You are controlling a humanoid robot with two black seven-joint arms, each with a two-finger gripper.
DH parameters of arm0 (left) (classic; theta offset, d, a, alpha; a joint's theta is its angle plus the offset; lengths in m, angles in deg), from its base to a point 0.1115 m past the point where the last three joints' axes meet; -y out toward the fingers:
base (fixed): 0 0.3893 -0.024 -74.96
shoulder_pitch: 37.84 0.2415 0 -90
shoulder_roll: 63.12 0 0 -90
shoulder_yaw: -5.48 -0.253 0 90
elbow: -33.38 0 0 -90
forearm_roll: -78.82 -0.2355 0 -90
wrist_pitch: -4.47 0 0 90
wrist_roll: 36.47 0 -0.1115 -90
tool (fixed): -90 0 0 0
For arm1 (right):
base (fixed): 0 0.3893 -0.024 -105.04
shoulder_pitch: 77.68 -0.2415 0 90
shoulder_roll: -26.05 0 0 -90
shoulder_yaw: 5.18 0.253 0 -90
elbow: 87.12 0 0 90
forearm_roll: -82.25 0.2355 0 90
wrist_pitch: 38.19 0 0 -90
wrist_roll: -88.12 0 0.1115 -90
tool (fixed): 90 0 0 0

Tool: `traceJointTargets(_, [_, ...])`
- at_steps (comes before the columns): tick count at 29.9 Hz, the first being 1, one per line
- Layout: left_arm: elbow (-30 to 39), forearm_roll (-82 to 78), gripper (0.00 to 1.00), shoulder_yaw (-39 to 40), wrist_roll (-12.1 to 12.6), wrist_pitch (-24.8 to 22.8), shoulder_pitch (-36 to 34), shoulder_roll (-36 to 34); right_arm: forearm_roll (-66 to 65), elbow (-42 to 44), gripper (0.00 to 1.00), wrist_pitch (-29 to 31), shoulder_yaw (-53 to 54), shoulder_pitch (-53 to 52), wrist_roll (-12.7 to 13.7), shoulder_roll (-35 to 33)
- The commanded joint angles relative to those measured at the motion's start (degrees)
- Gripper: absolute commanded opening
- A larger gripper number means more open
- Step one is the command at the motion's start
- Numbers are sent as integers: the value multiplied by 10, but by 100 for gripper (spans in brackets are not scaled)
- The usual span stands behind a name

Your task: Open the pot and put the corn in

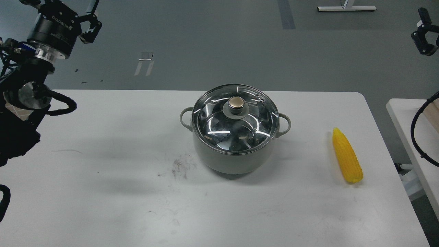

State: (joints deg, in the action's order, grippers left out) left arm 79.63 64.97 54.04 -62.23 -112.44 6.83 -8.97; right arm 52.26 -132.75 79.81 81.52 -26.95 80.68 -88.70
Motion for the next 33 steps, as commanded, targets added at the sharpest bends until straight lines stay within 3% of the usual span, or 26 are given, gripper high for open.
traceJointTargets(1, [58, -132, 97, 0, -3, 8, -4, -7, -1, -1, 100, 0, 0, 8, 0, 0])
traceJointTargets(5, [146, -362, 97, 7, -22, 47, -2, -18, -1, -1, 100, 0, 0, 9, -2, -1])
traceJointTargets(9, [244, -586, 95, 0, -22, 91, 0, -5, -1, 0, 100, 0, 0, 10, -4, 0])
traceJointTargets(12, [278, -715, 95, -3, -22, 102, -1, 10, 0, 1, 100, 0, 1, 19, -5, 0])
traceJointTargets(18, [284, -971, 95, -36, -22, 127, -5, 63, 0, 0, 100, 0, 2, 24, -5, 2])
traceJointTargets(20, [283, -1037, 95, -79, -22, 169, -4, 76, 0, 1, 100, 0, 2, 24, -5, 2])
traceJointTargets(22, [280, -1058, 95, -128, -22, 200, -8, 76, 0, 1, 100, 0, 2, 24, -5, 2])
traceJointTargets(26, [259, -1080, 94, -199, -22, 212, -38, 77, 0, 1, 100, 0, 2, 26, -5, 0])
traceJointTargets(33, [227, -1080, 92, -211, -22, 214, -40, 107, 0, 2, 100, 0, 2, 32, -5, 0])
